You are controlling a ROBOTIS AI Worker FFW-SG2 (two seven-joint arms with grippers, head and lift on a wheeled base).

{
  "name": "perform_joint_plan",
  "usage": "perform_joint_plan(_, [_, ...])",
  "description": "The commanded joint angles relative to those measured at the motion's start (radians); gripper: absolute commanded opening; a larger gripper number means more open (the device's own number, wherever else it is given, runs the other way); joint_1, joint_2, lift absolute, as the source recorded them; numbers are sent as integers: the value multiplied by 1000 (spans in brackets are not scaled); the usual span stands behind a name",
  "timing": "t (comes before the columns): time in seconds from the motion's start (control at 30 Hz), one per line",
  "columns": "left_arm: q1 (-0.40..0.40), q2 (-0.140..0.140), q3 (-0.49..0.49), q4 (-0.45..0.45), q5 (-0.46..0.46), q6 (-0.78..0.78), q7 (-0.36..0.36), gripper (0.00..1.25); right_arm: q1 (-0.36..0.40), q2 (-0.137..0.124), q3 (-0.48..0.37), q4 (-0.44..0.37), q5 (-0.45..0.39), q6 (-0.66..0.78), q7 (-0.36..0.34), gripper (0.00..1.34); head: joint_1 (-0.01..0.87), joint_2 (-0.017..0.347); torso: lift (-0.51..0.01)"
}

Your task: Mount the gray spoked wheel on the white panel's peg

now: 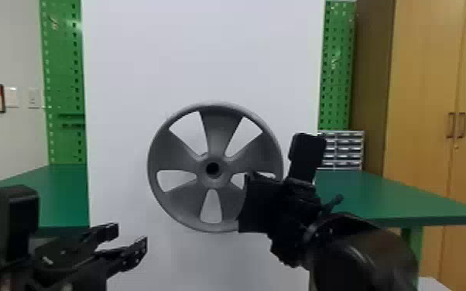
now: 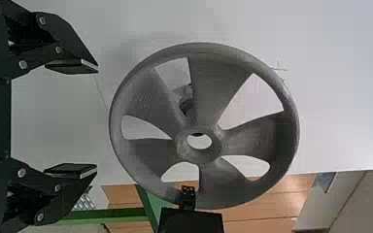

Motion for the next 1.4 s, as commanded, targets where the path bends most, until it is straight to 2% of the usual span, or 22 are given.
perform_joint_plan(0.0, [-3,2,-2,2,0,0,0,729,-5,1,1,3,2,-5,0,126,117,-8,-436])
perform_joint_plan(0.7, [-4,3,-6,3,2,0,0,727,-26,1,-10,48,3,-23,1,124,118,-8,-436])
perform_joint_plan(1.1, [-3,3,-5,3,0,0,0,724,-31,1,-27,71,3,-23,87,124,120,-8,-435])
perform_joint_plan(1.37, [-3,3,-5,3,0,0,0,724,-32,-1,-32,72,11,-23,115,123,120,-8,-435])
